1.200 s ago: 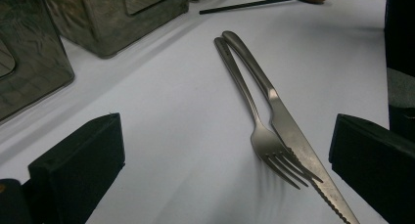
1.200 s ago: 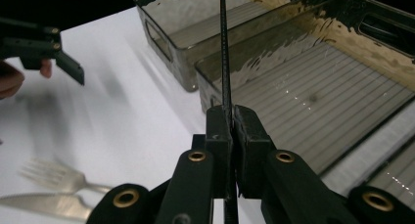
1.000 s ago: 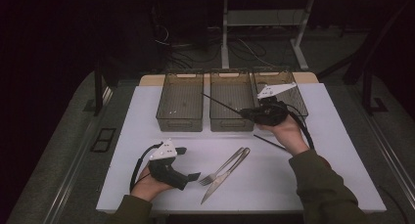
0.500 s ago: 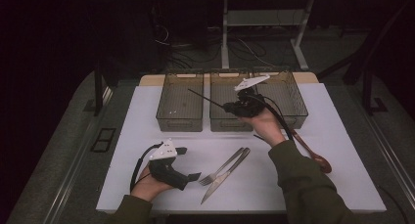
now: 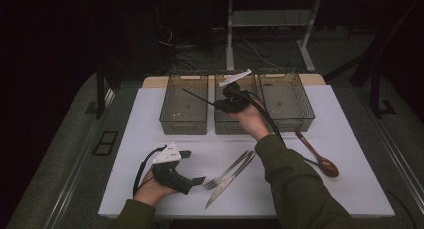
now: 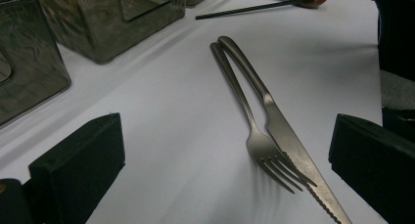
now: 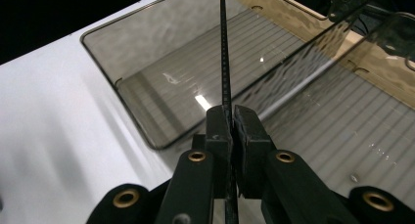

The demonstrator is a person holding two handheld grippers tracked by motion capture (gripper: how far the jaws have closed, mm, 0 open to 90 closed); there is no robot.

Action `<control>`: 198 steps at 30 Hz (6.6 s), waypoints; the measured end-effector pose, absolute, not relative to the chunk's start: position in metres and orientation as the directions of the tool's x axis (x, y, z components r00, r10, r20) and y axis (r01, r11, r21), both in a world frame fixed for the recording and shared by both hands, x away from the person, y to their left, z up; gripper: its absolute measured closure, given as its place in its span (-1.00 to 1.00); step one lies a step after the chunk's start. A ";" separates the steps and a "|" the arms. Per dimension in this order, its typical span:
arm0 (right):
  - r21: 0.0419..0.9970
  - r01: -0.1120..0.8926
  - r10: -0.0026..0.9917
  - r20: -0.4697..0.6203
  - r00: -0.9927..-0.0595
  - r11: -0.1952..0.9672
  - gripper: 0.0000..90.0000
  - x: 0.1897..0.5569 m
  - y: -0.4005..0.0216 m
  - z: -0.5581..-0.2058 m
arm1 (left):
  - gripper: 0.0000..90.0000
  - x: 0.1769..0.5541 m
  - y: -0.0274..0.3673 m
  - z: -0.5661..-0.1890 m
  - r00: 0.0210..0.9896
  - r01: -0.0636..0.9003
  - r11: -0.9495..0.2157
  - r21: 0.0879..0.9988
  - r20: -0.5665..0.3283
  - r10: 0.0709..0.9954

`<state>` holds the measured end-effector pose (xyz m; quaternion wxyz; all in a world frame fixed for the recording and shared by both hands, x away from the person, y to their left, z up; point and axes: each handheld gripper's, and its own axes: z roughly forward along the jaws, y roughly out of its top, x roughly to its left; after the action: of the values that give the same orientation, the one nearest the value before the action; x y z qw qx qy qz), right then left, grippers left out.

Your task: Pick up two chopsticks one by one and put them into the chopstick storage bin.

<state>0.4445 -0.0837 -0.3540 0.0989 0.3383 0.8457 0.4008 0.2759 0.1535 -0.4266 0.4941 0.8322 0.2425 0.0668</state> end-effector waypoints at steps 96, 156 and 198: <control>0.724 0.530 0.655 0.143 -0.742 0.442 0.40 0.313 -0.337 -0.410 | -1.00 0.274 0.152 -0.428 0.869 0.342 -0.423 0.839 -0.112 0.481; 0.673 0.487 0.566 0.121 -0.815 0.557 0.87 0.311 -0.342 -0.418 | -1.00 0.275 0.151 -0.429 0.873 0.335 -0.426 0.840 -0.107 0.476; 0.736 0.487 0.585 0.153 -0.797 0.470 0.87 0.327 -0.258 -0.379 | -1.00 0.278 0.153 -0.429 0.867 0.338 -0.408 0.848 -0.112 0.485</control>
<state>0.3270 -0.2582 -0.3792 0.0601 0.3132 0.8552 0.4085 0.2785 0.1525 -0.4292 0.4852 0.8356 0.2462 0.0761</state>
